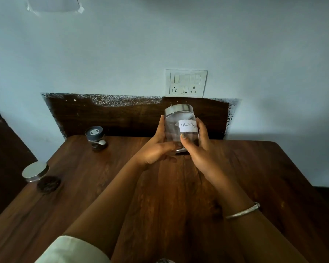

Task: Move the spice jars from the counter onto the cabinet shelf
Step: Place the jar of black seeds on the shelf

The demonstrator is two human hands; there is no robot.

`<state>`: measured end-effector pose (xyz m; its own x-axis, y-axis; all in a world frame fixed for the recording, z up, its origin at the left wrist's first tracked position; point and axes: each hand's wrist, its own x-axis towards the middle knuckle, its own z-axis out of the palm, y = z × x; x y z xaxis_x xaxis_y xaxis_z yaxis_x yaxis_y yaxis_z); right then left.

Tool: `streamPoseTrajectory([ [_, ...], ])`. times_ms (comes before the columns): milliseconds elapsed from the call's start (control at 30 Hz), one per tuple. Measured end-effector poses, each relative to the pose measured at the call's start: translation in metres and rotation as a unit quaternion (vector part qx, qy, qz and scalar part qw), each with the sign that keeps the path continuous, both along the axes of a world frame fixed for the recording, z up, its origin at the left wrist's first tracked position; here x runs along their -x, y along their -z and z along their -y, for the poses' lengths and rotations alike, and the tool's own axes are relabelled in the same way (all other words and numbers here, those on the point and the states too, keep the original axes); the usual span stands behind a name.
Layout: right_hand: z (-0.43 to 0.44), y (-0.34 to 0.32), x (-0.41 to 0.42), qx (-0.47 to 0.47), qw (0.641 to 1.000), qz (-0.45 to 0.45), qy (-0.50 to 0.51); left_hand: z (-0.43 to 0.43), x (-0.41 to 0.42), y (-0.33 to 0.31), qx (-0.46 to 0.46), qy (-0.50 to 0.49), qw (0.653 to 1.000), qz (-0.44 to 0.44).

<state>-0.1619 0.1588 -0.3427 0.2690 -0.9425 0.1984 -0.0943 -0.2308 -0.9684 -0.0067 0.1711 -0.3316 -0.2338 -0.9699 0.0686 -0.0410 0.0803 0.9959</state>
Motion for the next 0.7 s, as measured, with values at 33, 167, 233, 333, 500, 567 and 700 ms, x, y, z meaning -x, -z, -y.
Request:
streamPoseTrajectory([
  [33, 0.0, 0.0, -0.001, 0.005, 1.0, -0.003, -0.008, 0.001, -0.002, 0.0, 0.004, -0.003, 1.0, -0.001],
  [167, 0.001, -0.006, 0.008, -0.012, 0.998, 0.007, -0.06, -0.002, -0.008, -0.004, -0.002, 0.002, 0.999, -0.047],
  [233, 0.005, -0.009, 0.016, -0.045, 0.995, -0.003, -0.094, -0.003, -0.01, -0.005, -0.001, 0.004, 0.998, -0.056],
  [333, 0.006, -0.014, 0.022, -0.084, 0.981, -0.026, -0.171, -0.002, -0.01, -0.003, 0.002, 0.013, 0.999, -0.045],
  [500, 0.008, -0.014, 0.028, -0.082, 0.983, -0.027, -0.163, 0.004, -0.011, -0.003, 0.001, 0.039, 0.999, -0.004],
  [567, 0.007, -0.014, 0.031, -0.075, 0.985, -0.031, -0.152, 0.007, -0.011, -0.003, 0.005, 0.064, 0.997, 0.031],
  [700, 0.005, -0.017, 0.034, -0.048, 0.987, -0.061, -0.139, 0.013, -0.011, -0.007, 0.022, 0.061, 0.992, 0.108],
])
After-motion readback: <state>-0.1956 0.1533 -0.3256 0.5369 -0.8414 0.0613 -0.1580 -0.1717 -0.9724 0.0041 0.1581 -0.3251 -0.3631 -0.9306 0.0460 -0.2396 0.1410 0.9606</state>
